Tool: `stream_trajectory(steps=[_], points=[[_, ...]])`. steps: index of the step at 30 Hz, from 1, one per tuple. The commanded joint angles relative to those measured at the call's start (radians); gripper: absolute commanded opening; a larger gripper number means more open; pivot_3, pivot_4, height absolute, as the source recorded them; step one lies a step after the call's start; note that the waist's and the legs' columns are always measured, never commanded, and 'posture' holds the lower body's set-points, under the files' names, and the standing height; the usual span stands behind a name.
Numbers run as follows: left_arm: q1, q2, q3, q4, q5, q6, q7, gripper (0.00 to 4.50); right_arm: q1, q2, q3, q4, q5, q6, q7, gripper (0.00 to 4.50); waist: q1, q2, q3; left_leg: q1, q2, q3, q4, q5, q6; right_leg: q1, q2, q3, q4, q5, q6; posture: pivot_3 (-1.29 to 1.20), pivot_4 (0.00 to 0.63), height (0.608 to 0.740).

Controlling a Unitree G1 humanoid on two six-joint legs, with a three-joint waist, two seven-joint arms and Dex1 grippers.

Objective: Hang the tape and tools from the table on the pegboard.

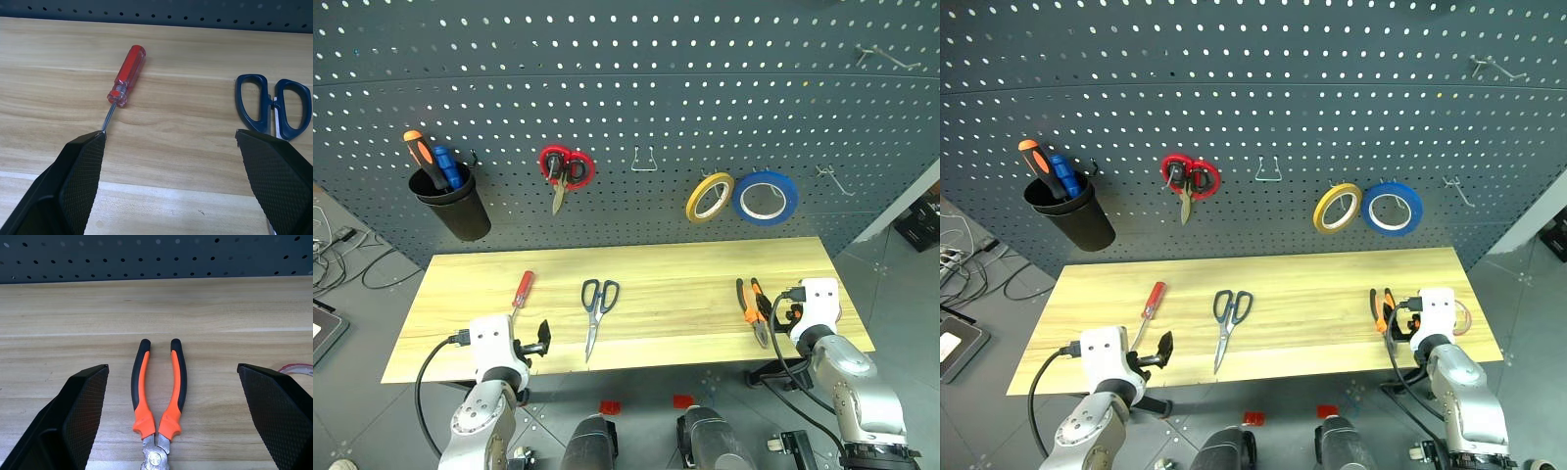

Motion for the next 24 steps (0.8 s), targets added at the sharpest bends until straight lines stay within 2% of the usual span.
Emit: stream_trajectory(steps=[1, 24], points=[[0.002, 0.004, 0.018, -0.038, -0.009, -0.008, 0.010, 4.47, -0.012, -0.012, -0.019, -0.012, 0.001, -0.023, 0.005, 4.50, 0.000, 0.000, 0.001, 0.000, 0.000, 0.000, 0.000, 0.000, 0.000, 0.000, 0.000, 0.000, 0.000, 0.000, 0.000, -0.13, 0.224, 0.740], [0.006, 0.012, 0.014, -0.034, -0.015, -0.010, -0.015, 4.47, 0.066, -0.035, -0.042, -0.045, 0.000, -0.022, 0.008, 4.50, 0.000, -0.003, 0.010, 0.000, 0.000, 0.000, 0.000, 0.000, 0.000, 0.000, 0.000, 0.000, 0.000, 0.000, 0.000, -0.13, 0.220, 0.740]])
